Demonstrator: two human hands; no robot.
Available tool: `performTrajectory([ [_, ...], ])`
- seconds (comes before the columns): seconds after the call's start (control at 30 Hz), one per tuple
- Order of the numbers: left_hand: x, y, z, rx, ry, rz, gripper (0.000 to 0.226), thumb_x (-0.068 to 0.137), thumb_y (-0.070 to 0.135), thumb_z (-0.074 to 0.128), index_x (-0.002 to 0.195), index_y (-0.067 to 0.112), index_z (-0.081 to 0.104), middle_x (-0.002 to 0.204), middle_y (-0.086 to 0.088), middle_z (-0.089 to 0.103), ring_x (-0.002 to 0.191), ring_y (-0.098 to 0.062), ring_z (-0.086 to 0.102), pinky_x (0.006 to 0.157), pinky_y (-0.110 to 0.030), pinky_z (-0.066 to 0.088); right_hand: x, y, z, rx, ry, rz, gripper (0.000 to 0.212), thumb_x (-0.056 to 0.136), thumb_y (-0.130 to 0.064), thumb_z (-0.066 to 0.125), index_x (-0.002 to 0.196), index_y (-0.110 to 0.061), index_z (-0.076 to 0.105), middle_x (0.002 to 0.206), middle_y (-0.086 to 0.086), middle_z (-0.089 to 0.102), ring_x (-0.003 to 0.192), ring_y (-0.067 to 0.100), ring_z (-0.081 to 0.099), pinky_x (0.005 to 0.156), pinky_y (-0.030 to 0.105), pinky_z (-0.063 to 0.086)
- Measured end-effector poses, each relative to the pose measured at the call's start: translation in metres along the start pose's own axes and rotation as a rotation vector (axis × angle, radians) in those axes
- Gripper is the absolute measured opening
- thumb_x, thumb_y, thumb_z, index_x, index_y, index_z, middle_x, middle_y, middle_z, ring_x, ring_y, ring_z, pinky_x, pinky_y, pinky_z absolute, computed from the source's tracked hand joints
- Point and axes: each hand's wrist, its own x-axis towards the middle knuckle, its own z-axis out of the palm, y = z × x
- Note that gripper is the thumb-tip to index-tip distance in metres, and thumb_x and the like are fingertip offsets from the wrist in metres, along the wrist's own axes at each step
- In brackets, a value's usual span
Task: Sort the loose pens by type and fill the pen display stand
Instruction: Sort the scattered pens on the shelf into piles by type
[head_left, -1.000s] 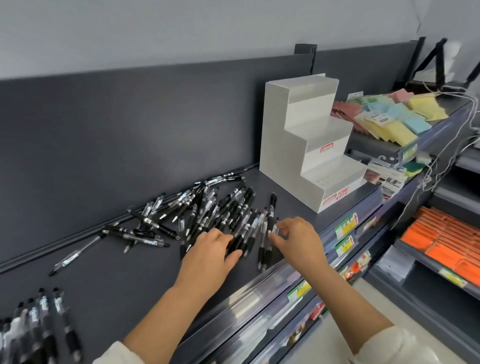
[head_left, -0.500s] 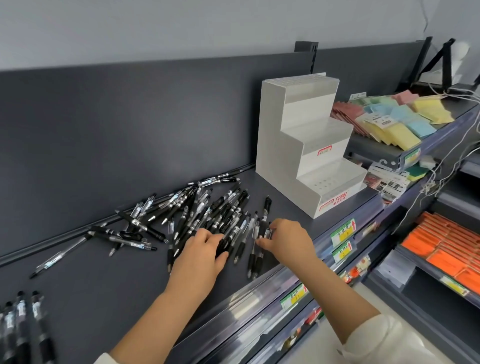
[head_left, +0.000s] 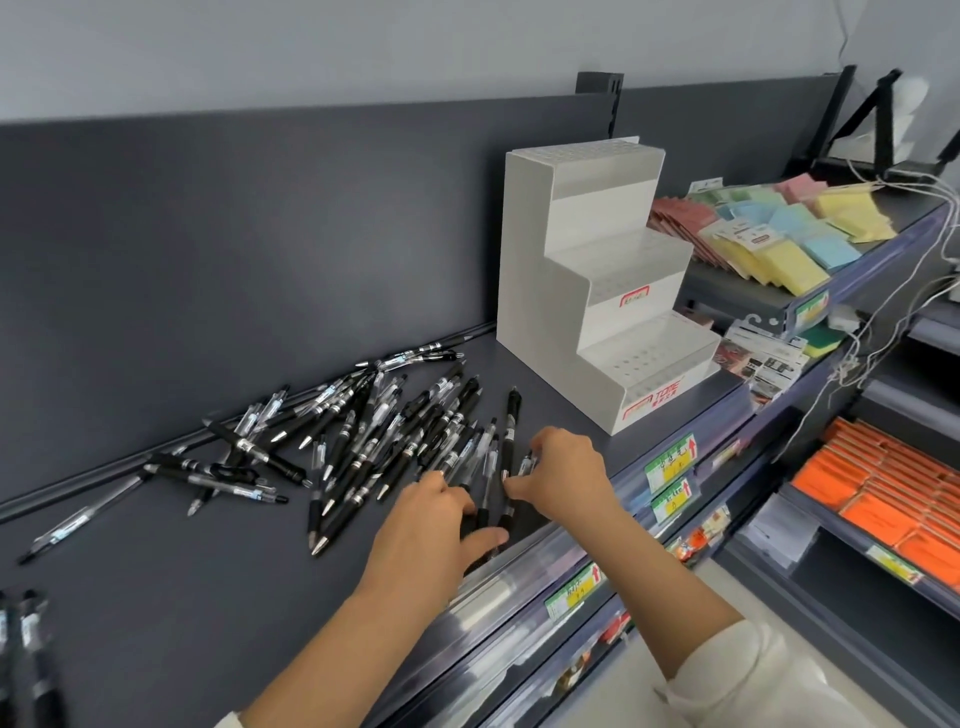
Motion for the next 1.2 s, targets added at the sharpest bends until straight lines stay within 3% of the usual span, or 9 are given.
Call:
performTrajectory([
  [0.13, 0.004, -0.002, -0.004, -0.026, -0.041, -0.066, 0.045, 0.082, 0.052, 0.061, 0.113, 0.019, 0.061, 0.102, 0.008, 0.041, 0.102, -0.013, 0.048, 0.083, -0.03, 0.049, 0.002, 0.005, -0.004, 0.032, -0.013, 0.018, 0.05, 0.072, -0.029, 0.075, 0.112, -0.006, 0.055, 0.101, 0.012, 0.063, 0.083, 0.025, 0.062, 0.066, 0.031, 0.05],
  [0.3, 0.005, 0.001, -0.014, 0.0, -0.033, -0.082, 0.027, 0.089, 0.029, 0.056, 0.113, 0.018, 0.06, 0.109, 0.006, 0.042, 0.096, -0.013, 0.05, 0.082, -0.03, 0.048, 0.01, 0.01, -0.008, 0.042, 0.018, 0.027, 0.049, 0.072, -0.024, 0.074, 0.113, -0.005, 0.055, 0.101, 0.013, 0.063, 0.086, 0.027, 0.063, 0.065, 0.03, 0.049],
  [0.4, 0.006, 0.008, -0.015, 0.033, -0.035, -0.069, 0.034, 0.09, 0.031, 0.054, 0.121, 0.019, 0.053, 0.119, 0.004, 0.047, 0.102, -0.014, 0.051, 0.083, -0.03, 0.049, 0.017, 0.013, -0.008, 0.066, 0.055, 0.037, 0.044, 0.073, -0.02, 0.072, 0.111, -0.005, 0.055, 0.095, 0.012, 0.062, 0.078, 0.026, 0.059, 0.067, 0.031, 0.049],
  [0.53, 0.008, 0.015, -0.009, 0.124, -0.038, -0.048, 0.042, 0.091, 0.038, 0.054, 0.127, 0.019, 0.046, 0.123, 0.002, 0.049, 0.116, -0.015, 0.045, 0.087, -0.028, 0.048, 0.026, 0.018, -0.005, 0.09, 0.114, 0.023, 0.038, 0.079, -0.017, 0.065, 0.113, -0.004, 0.054, 0.09, 0.013, 0.067, 0.084, 0.029, 0.064, 0.078, 0.037, 0.052],
  [0.63, 0.012, 0.014, -0.009, 0.132, -0.032, -0.071, 0.039, 0.093, 0.033, 0.053, 0.128, 0.017, 0.048, 0.124, 0.0, 0.051, 0.115, -0.016, 0.048, 0.089, -0.027, 0.047, 0.027, 0.021, -0.004, 0.064, 0.108, 0.008, 0.041, 0.079, -0.024, 0.069, 0.112, -0.005, 0.055, 0.09, 0.012, 0.067, 0.086, 0.028, 0.063, 0.077, 0.036, 0.051],
  [0.77, 0.012, 0.014, -0.012, 0.201, -0.056, -0.081, 0.033, 0.094, 0.031, 0.051, 0.123, 0.015, 0.052, 0.121, -0.003, 0.052, 0.11, -0.018, 0.051, 0.081, -0.027, 0.046, 0.024, 0.023, -0.006, 0.001, 0.041, 0.027, 0.043, 0.075, -0.036, 0.075, 0.099, -0.004, 0.062, 0.092, 0.012, 0.067, 0.079, 0.025, 0.062, 0.069, 0.032, 0.05],
  [0.93, 0.01, 0.014, -0.016, 0.355, -0.152, -0.101, 0.022, 0.093, 0.02, 0.053, 0.111, 0.008, 0.055, 0.115, -0.009, 0.053, 0.103, -0.022, 0.054, 0.074, -0.026, 0.044, 0.026, 0.02, -0.003, -0.025, 0.008, -0.004, 0.025, 0.074, -0.023, 0.071, 0.065, -0.006, 0.055, 0.061, 0.01, 0.053, 0.051, 0.021, 0.047, 0.05, 0.025, 0.044],
  [1.03, 0.005, 0.012, -0.018, 0.421, -0.177, -0.115, 0.019, 0.091, 0.013, 0.053, 0.109, 0.008, 0.054, 0.116, -0.01, 0.05, 0.102, -0.022, 0.055, 0.071, -0.024, 0.041, 0.025, 0.018, -0.003, 0.005, 0.003, -0.005, 0.025, 0.073, -0.02, 0.068, 0.06, -0.008, 0.05, 0.056, 0.009, 0.046, 0.046, 0.019, 0.039, 0.045, 0.02, 0.036],
  [1.2, 0.0, 0.004, -0.018, 0.375, -0.136, -0.15, 0.018, 0.09, 0.008, 0.057, 0.107, 0.01, 0.054, 0.116, -0.008, 0.048, 0.092, -0.019, 0.058, 0.064, -0.022, 0.041, 0.024, 0.011, 0.003, 0.006, -0.002, 0.001, 0.032, 0.075, -0.024, 0.067, 0.06, -0.009, 0.044, 0.052, 0.007, 0.039, 0.046, 0.02, 0.037, 0.047, 0.024, 0.037],
])
